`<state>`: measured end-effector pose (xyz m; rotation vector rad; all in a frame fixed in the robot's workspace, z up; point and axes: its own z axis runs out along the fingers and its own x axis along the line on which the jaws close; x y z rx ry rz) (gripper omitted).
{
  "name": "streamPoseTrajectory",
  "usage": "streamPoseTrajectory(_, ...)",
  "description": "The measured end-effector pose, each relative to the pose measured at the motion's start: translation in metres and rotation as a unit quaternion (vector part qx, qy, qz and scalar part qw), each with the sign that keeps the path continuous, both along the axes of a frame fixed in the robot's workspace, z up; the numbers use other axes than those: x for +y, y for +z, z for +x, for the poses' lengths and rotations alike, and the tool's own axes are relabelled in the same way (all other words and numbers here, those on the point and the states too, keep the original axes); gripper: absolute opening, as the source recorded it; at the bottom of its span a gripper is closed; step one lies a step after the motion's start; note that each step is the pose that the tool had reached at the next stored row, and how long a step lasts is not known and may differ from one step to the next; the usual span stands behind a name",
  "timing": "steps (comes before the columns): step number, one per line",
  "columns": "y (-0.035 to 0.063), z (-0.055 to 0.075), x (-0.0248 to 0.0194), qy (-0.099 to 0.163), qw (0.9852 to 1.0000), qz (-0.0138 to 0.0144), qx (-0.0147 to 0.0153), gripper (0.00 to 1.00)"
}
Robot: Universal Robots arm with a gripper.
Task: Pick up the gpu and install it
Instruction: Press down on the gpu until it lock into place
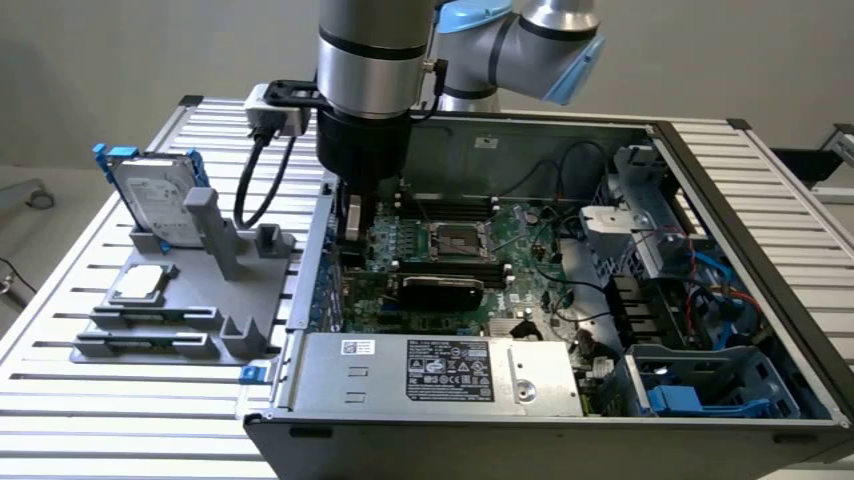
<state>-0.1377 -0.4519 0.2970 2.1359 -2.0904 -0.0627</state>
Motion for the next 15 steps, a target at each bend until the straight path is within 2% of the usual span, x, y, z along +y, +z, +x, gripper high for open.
streamPoseTrajectory(6,0.0001,0.0000,0.0008,-0.005,1.0000,0.0016,0.0003,0.11)
streamPoseTrajectory(15,0.0001,0.0000,0.0018,-0.019,0.9998,0.0025,0.0042,0.11)
